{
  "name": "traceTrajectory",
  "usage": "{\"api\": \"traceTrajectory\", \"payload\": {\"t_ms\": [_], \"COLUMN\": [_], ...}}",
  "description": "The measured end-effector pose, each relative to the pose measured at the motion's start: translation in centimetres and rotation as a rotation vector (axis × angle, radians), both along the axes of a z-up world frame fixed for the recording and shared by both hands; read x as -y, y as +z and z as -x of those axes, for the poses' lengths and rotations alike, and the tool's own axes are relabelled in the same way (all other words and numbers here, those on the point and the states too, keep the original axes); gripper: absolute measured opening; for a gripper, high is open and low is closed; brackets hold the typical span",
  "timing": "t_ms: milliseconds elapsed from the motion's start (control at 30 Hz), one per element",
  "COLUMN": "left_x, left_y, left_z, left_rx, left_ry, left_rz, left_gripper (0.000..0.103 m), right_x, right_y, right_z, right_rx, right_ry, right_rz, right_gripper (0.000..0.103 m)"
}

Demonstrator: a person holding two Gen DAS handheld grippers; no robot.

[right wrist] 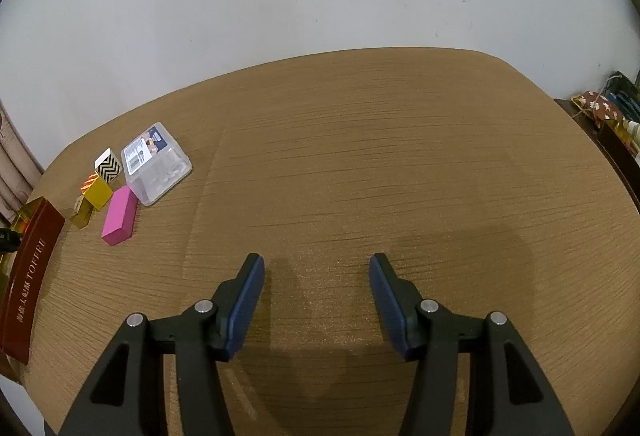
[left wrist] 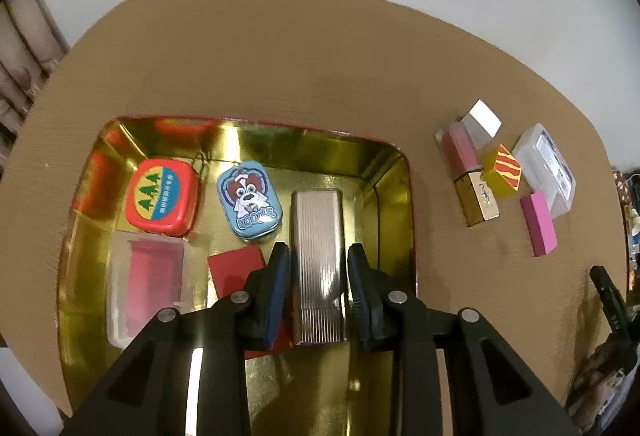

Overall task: Organize rigid objects
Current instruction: 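Lower the gold case into the tray beside the red block, open left gripper, then grasp the pink block with the right gripper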

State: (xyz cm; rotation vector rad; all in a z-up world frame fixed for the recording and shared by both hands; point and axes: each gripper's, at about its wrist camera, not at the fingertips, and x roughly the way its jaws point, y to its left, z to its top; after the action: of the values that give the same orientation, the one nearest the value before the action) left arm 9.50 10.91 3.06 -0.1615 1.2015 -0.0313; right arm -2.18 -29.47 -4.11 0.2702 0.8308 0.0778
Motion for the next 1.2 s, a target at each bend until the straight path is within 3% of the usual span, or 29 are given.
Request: {"api": "traceTrajectory", "payload": {"t_ms": [100,233,300,400,500,633,767,967,1200], "left_x": [-0.3,-1.0,-1.7,-2.6,-2.9,-3.5,-5.1,-6.7,-7.5], "left_y": [1.6,4.4,5.8,6.7,6.8,5.8,4.7,2.1,-0.1], "left_z": [1.0,4.4,7.5,11.9,16.5,21.4,25.7,26.6,26.2], "left_rx": [0.052,0.128,0.186,0.240,0.275,0.270,0.249,0.180,0.099], "left_ry": [0.011,0.031,0.060,0.086,0.109,0.144,0.176,0.197,0.213], "left_rz": [-0.020,0.040,0.072,0.094,0.038,0.021,-0.002,0.014,0.109], "left_gripper": [0.054,0.057,0.069,0.076,0.079,0.080,0.080,0.080,0.080], "right_x": [0.0,-0.3,-0.4,-1.9,-6.1,-11.3,-13.8,-15.6,-16.8], "right_y": [0.0,-0.1,0.0,1.0,2.4,3.6,3.2,2.7,2.2], "right_z": [0.1,0.0,0.1,-0.1,-1.0,-2.9,-5.1,-7.0,-9.0], "right_rx": [-0.001,0.000,0.008,-0.003,-0.027,-0.036,-0.085,-0.124,-0.156], "right_ry": [0.000,-0.001,0.001,0.096,0.234,0.343,0.362,0.358,0.360], "right_rz": [0.003,0.009,0.010,-0.082,-0.118,-0.093,-0.099,-0.079,-0.053], "right_gripper": [0.056,0.056,0.056,0.056,0.056,0.056,0.056,0.056,0.056]}}
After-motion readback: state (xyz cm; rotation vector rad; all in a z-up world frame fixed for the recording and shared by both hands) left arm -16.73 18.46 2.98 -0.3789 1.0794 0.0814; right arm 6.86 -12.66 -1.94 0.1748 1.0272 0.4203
